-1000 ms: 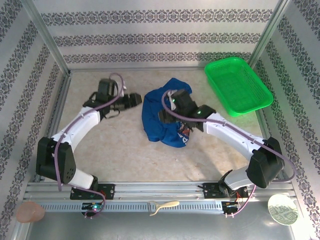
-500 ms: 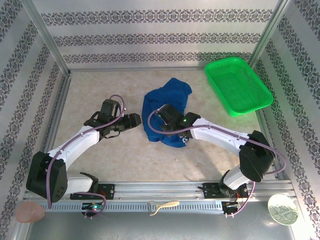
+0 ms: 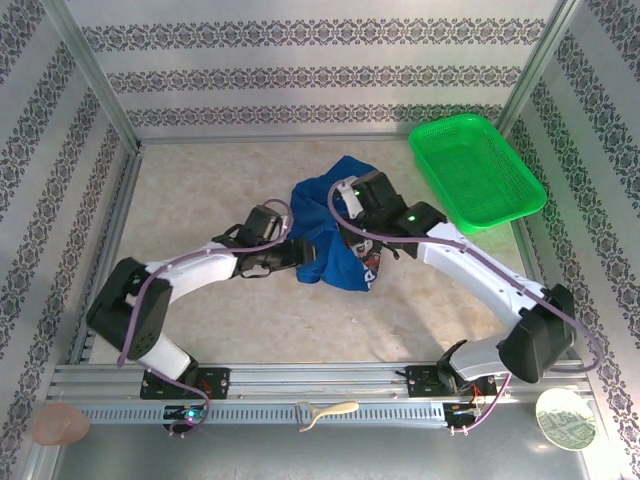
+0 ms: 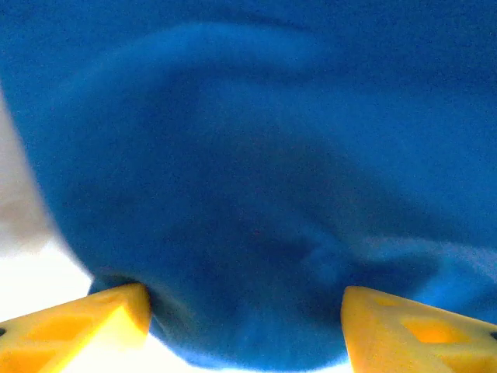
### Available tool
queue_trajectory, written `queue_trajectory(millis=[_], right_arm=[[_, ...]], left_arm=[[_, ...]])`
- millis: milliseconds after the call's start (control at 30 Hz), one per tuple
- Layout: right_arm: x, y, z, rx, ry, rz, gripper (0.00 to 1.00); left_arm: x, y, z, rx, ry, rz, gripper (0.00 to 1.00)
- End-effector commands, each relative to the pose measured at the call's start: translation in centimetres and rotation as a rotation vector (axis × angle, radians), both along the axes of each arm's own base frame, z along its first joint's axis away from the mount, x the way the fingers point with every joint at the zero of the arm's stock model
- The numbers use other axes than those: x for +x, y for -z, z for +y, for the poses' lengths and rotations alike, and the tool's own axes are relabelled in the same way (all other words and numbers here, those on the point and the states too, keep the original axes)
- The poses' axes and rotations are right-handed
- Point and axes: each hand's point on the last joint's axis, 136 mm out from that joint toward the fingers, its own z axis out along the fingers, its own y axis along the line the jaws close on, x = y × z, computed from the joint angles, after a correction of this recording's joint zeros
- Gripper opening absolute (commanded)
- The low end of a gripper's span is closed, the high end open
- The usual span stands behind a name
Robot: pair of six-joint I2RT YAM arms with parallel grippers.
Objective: Fold the inside-out t-shirt
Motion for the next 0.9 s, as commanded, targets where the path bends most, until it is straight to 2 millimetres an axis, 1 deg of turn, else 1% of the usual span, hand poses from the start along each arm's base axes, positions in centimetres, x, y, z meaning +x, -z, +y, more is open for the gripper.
queue_trajectory(millis=[0,33,67,100,133,167,233,300,367,400,467,500,567,600,633,667,700,733,767,800,867], right_arm=[[-1.7,-2.8,1.5,0.21,-0.065,0.074,0.0],[-1.9,-3.5,1.6,0.259,-0.077,0.085,0.0],[-2.1,-4.4,1.5,0.324,-0.089,0.094,0.0],[-2.4,-5.5,1.5,0.385,-0.102,0.098,0.0],[-2.4,-6.4,1.1,0.433,-0.1,0.1,0.0],[-2.4,-7.7,0.7,0.492,-0.108,0.094,0.0],[-2.1,-9.9,-0.6,0.586,-0.094,0.08,0.0],[-1.7,-11.9,-2.3,0.649,-0.072,0.05,0.0],[-1.2,-13.1,-4.0,0.676,-0.039,0.02,0.0],[-1.0,-13.5,-4.6,0.689,-0.028,0.014,0.0],[-0.8,-13.8,-5.3,0.707,-0.015,0.016,0.0],[-0.8,-13.7,-5.3,0.717,-0.019,0.025,0.0],[-0.8,-13.1,-4.6,0.76,-0.035,0.063,0.0],[-0.9,-12.6,-4.1,0.786,-0.051,0.09,0.0],[-0.9,-12.1,-3.6,0.807,-0.062,0.118,0.0],[-0.9,-11.5,-3.3,0.834,-0.068,0.143,0.0],[-0.8,-10.9,-2.9,0.862,-0.074,0.16,0.0],[-0.7,-10.4,-2.7,0.889,-0.07,0.181,0.0],[-0.5,-9.8,-2.6,0.911,-0.063,0.197,0.0],[-0.4,-9.1,-2.5,0.925,-0.055,0.211,0.0],[0.0,-8.1,-2.4,0.944,-0.034,0.225,0.0]], left_arm=[[3.7,-0.7,-1.3,0.001,-0.054,-0.096,0.65],[4.4,-0.5,-1.4,0.015,-0.06,-0.107,0.6],[5.4,-0.7,-1.5,0.021,-0.058,-0.121,0.4],[6.4,-1.0,-1.5,0.028,-0.053,-0.124,0.17],[7.1,-1.6,-1.4,0.027,-0.047,-0.125,0.02],[8.0,-2.9,-1.2,0.017,-0.036,-0.139,0.0],[9.2,-6.1,-0.5,0.001,-0.007,-0.186,0.0],[10.3,-10.5,0.8,-0.023,0.02,-0.229,0.0],[11.0,-14.5,2.5,-0.054,0.03,-0.27,0.0],[11.2,-16.7,3.2,-0.081,0.039,-0.294,0.0],[11.7,-20.3,4.4,-0.112,0.06,-0.326,0.0],[11.9,-22.1,4.7,-0.121,0.074,-0.347,0.0],[12.3,-24.7,4.6,-0.15,0.118,-0.375,0.0],[12.5,-25.8,4.2,-0.166,0.145,-0.375,0.01],[12.8,-26.1,4.0,-0.172,0.162,-0.367,0.11],[13.2,-26.3,3.9,-0.169,0.164,-0.355,0.25],[13.6,-26.0,3.9,-0.166,0.155,-0.345,0.43],[13.7,-25.7,3.9,-0.167,0.149,-0.336,0.53],[13.7,-25.0,3.8,-0.166,0.143,-0.323,0.59],[13.6,-24.0,3.9,-0.169,0.134,-0.307,0.63],[12.7,-22.1,3.8,-0.183,0.113,-0.283,0.66]])
